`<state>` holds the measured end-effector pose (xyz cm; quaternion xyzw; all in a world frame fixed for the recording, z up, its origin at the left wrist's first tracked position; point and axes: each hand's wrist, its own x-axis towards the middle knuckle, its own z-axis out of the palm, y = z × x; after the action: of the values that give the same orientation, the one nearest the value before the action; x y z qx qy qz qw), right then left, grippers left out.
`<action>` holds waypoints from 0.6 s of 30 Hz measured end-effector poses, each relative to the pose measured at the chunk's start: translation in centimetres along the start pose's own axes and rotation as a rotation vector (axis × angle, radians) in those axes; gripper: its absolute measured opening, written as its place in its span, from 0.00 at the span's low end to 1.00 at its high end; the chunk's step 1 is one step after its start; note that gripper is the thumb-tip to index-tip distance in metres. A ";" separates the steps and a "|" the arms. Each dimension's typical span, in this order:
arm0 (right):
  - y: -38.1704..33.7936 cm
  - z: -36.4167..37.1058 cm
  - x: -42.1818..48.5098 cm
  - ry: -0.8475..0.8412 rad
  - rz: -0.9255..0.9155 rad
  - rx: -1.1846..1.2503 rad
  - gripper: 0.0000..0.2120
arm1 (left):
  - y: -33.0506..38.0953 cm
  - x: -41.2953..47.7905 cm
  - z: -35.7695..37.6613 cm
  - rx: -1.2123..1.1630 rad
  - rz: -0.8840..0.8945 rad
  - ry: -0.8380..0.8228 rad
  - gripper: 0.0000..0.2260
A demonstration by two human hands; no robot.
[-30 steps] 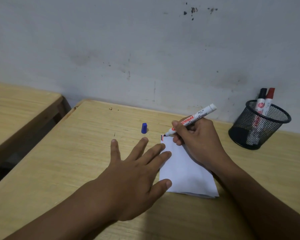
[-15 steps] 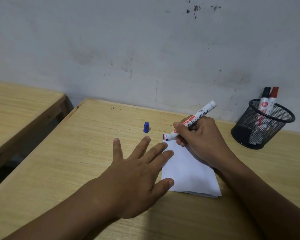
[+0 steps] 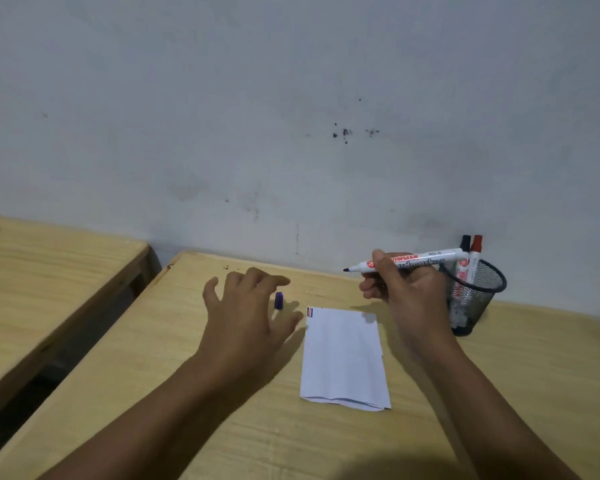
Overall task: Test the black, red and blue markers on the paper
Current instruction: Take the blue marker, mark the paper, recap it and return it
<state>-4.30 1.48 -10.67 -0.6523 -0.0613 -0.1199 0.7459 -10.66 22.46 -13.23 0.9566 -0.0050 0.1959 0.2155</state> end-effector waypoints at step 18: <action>-14.2 -1.9 -6.6 0.022 -0.084 0.123 0.11 | 10.6 0.9 -12.0 -0.916 -0.032 -0.180 0.07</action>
<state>-14.49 -1.46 1.02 -0.6006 -0.0879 -0.1544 0.7796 -15.28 17.90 1.40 0.7762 -0.0946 0.0866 0.6173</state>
